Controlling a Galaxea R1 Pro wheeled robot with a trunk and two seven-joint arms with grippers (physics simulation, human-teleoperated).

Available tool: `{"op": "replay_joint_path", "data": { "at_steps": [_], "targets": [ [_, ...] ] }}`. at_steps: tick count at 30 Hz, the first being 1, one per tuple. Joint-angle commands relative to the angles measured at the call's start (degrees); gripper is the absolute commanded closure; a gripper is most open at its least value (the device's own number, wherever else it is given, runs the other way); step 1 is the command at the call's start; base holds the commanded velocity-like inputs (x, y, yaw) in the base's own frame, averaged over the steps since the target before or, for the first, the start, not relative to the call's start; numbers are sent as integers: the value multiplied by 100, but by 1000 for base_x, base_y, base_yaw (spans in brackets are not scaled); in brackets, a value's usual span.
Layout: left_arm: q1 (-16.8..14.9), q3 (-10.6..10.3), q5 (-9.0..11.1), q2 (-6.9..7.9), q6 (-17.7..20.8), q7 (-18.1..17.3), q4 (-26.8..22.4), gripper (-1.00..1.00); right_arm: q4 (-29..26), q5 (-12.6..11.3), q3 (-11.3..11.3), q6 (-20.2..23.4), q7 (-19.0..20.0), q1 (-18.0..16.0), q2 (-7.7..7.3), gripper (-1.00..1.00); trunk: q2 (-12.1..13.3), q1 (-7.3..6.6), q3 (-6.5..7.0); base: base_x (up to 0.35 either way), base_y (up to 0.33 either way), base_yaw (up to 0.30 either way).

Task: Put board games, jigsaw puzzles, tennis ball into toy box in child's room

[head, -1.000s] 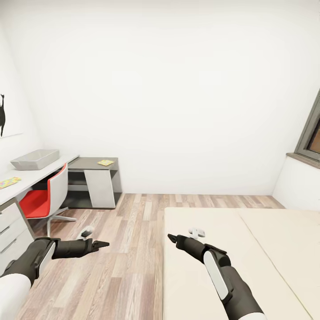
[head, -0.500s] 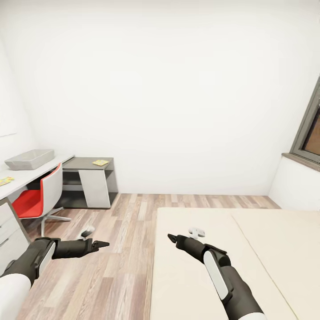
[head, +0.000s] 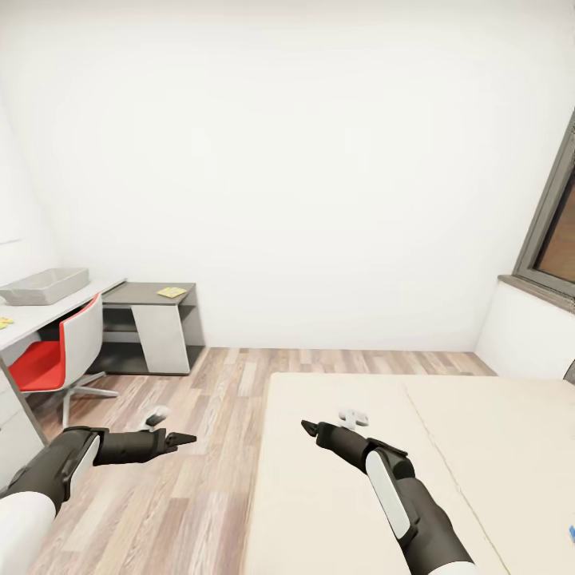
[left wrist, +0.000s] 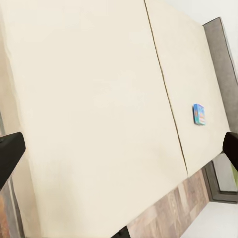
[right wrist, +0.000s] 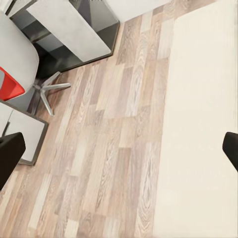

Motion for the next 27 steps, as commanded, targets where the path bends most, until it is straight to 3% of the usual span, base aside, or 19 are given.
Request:
{"op": "replay_joint_path", "data": {
  "at_steps": [1, 15, 27],
  "targets": [
    [-2, 21, -19, -2, 51, -27, -2, -100, -2, -5, -5, 24, 10, -1, 2, -100, -6, 3, -3, 0, -224, 0],
    [-2, 21, -19, -2, 51, -27, -2, -100, -2, -7, -5, 24, 10, -2, 2, -100, -6, 3, -3, 0, -217, 0],
    [-2, 21, -19, -2, 51, -27, -2, -100, -2, -6, -5, 24, 10, -1, 2, -100, -6, 3, -3, -14, -35, 0]
  ]
}}
